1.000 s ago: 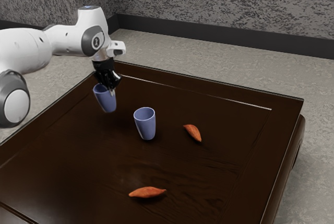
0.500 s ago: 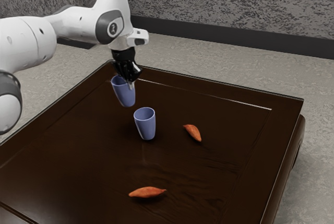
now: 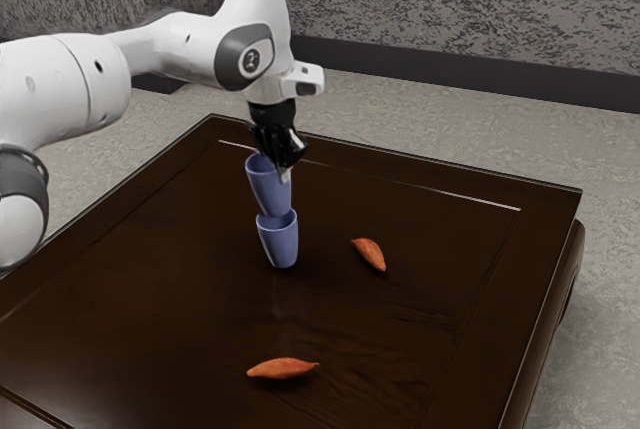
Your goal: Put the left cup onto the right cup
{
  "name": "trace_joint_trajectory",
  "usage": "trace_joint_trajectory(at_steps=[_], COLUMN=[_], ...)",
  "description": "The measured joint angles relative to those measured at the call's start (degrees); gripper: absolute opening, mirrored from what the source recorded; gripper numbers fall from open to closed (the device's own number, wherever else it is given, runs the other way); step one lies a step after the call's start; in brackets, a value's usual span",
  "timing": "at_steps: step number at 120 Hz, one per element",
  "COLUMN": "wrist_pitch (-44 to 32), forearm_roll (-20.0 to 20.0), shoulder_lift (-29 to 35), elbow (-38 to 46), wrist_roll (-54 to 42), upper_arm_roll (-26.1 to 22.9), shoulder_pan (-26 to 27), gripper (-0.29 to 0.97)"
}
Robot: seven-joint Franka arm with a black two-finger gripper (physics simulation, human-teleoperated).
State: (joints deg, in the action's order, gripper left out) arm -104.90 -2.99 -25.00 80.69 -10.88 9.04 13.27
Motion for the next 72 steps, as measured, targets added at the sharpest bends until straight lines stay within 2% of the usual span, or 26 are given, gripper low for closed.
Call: trace_joint_trajectory(at_steps=[72], wrist_pitch=[-0.3], forearm_roll=[1.0], shoulder_lift=[-4.4], elbow=[-2.0], wrist_roll=[2.1], upper_arm_roll=[-0.5], shoulder_pan=[-0.3], gripper=[-0.11])
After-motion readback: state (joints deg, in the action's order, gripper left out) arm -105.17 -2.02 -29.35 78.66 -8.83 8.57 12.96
